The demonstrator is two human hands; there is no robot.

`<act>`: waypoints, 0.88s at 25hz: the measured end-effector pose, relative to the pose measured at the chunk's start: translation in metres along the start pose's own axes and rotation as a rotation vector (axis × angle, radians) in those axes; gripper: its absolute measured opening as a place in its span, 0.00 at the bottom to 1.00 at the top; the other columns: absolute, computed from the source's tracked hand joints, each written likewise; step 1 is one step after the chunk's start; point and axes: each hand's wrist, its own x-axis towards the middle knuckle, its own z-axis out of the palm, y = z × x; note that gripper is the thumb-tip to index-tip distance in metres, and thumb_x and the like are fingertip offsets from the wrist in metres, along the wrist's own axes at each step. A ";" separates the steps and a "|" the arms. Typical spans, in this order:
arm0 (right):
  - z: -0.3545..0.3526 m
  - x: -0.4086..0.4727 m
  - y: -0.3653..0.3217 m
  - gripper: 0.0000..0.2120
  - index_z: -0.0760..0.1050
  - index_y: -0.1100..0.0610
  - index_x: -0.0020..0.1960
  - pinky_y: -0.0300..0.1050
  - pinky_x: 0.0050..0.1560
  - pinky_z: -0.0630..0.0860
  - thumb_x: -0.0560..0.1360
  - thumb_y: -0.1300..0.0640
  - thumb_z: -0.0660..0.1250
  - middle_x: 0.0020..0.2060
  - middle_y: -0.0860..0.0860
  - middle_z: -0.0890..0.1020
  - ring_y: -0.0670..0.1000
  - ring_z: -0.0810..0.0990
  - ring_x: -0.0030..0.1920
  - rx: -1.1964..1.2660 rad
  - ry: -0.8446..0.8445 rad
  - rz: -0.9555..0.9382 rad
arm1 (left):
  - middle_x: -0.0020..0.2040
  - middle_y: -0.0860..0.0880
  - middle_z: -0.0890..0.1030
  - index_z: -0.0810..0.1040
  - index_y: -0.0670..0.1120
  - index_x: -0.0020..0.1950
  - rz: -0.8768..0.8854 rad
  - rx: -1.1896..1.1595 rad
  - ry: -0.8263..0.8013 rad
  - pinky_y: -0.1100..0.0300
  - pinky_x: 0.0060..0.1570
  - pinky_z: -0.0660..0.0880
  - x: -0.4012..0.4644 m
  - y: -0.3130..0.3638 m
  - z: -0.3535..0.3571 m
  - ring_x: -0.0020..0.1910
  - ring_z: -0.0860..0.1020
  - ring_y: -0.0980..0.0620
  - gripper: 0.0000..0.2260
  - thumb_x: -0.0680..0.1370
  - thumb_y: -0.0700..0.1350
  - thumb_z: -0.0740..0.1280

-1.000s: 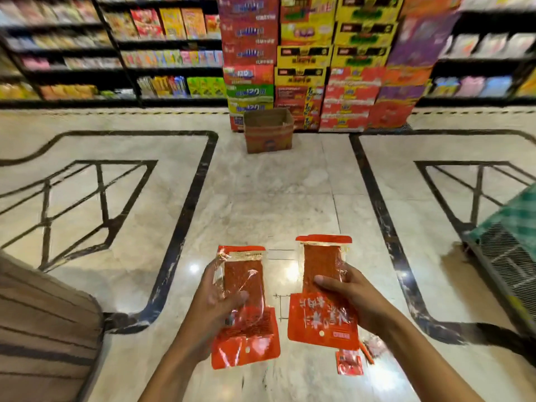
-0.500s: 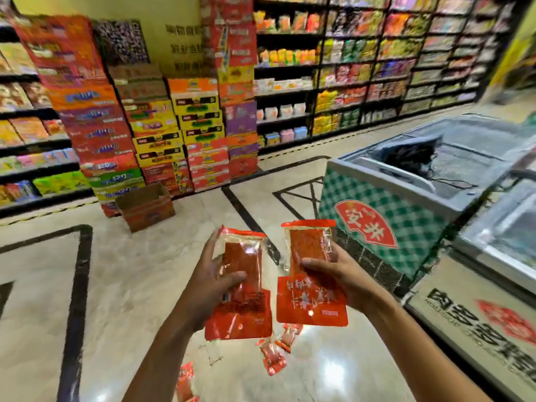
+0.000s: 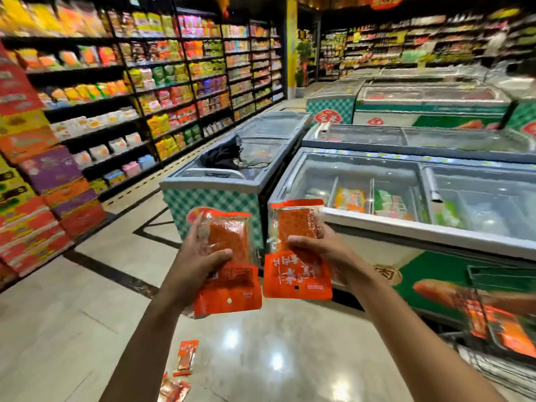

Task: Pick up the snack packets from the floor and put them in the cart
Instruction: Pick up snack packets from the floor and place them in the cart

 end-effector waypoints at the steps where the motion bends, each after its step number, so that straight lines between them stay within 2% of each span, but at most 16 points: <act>1: -0.036 -0.018 -0.007 0.25 0.73 0.54 0.63 0.58 0.54 0.82 0.68 0.62 0.77 0.54 0.60 0.85 0.60 0.85 0.52 -0.001 0.052 -0.010 | 0.69 0.42 0.76 0.57 0.57 0.79 -0.001 -0.020 -0.040 0.50 0.46 0.84 0.006 0.000 0.038 0.59 0.82 0.41 0.40 0.75 0.31 0.71; 4: -0.133 -0.070 -0.022 0.24 0.72 0.54 0.64 0.59 0.58 0.81 0.70 0.62 0.75 0.56 0.61 0.84 0.63 0.84 0.56 -0.003 0.202 -0.017 | 0.63 0.39 0.80 0.62 0.54 0.76 -0.025 -0.076 -0.168 0.54 0.39 0.84 0.019 0.001 0.148 0.54 0.84 0.42 0.37 0.74 0.29 0.70; 6: -0.189 -0.100 -0.027 0.24 0.71 0.54 0.64 0.57 0.56 0.82 0.72 0.62 0.74 0.57 0.61 0.83 0.62 0.84 0.56 -0.006 0.289 -0.020 | 0.60 0.36 0.81 0.66 0.51 0.74 -0.024 -0.089 -0.256 0.56 0.38 0.83 0.031 -0.002 0.213 0.48 0.85 0.46 0.33 0.74 0.27 0.69; 9: -0.267 -0.140 -0.031 0.24 0.70 0.54 0.65 0.50 0.44 0.84 0.72 0.62 0.75 0.55 0.60 0.84 0.59 0.86 0.50 0.012 0.405 -0.040 | 0.61 0.38 0.82 0.66 0.47 0.73 -0.029 -0.101 -0.353 0.56 0.40 0.83 0.053 -0.008 0.303 0.49 0.86 0.50 0.32 0.73 0.28 0.70; 11: -0.321 -0.161 -0.031 0.25 0.70 0.57 0.66 0.45 0.38 0.83 0.72 0.64 0.74 0.52 0.59 0.85 0.55 0.87 0.44 0.021 0.481 -0.053 | 0.61 0.42 0.82 0.67 0.50 0.73 -0.033 -0.087 -0.429 0.53 0.45 0.83 0.068 -0.014 0.364 0.54 0.85 0.48 0.32 0.73 0.30 0.72; 13: -0.375 -0.177 -0.029 0.23 0.71 0.58 0.65 0.43 0.35 0.82 0.72 0.66 0.73 0.47 0.57 0.86 0.53 0.87 0.39 0.023 0.557 -0.063 | 0.58 0.43 0.84 0.69 0.53 0.70 -0.059 -0.092 -0.505 0.51 0.46 0.83 0.082 -0.024 0.425 0.54 0.85 0.45 0.30 0.73 0.32 0.72; 15: -0.426 -0.187 -0.030 0.20 0.74 0.57 0.62 0.46 0.38 0.83 0.72 0.67 0.73 0.45 0.56 0.87 0.53 0.87 0.40 0.030 0.635 -0.062 | 0.56 0.45 0.84 0.69 0.54 0.68 -0.081 -0.101 -0.548 0.53 0.42 0.84 0.097 -0.034 0.483 0.51 0.86 0.46 0.28 0.74 0.33 0.73; 17: -0.475 -0.196 -0.030 0.19 0.75 0.55 0.59 0.48 0.39 0.84 0.71 0.67 0.73 0.44 0.56 0.87 0.54 0.86 0.40 0.048 0.692 -0.050 | 0.54 0.48 0.84 0.71 0.54 0.65 -0.100 -0.117 -0.587 0.57 0.39 0.83 0.112 -0.046 0.540 0.47 0.86 0.52 0.26 0.74 0.32 0.72; 19: -0.525 -0.204 -0.031 0.22 0.74 0.56 0.59 0.52 0.41 0.84 0.68 0.64 0.76 0.44 0.58 0.87 0.57 0.86 0.40 0.066 0.750 -0.014 | 0.51 0.52 0.84 0.72 0.55 0.62 -0.138 -0.138 -0.629 0.58 0.39 0.83 0.128 -0.058 0.599 0.44 0.86 0.54 0.25 0.74 0.30 0.71; 22: -0.593 -0.217 -0.029 0.29 0.71 0.56 0.63 0.54 0.43 0.84 0.65 0.61 0.78 0.46 0.58 0.87 0.59 0.86 0.42 0.055 0.822 0.031 | 0.52 0.50 0.83 0.70 0.55 0.63 -0.158 -0.141 -0.705 0.58 0.40 0.83 0.146 -0.072 0.678 0.46 0.85 0.53 0.26 0.74 0.30 0.71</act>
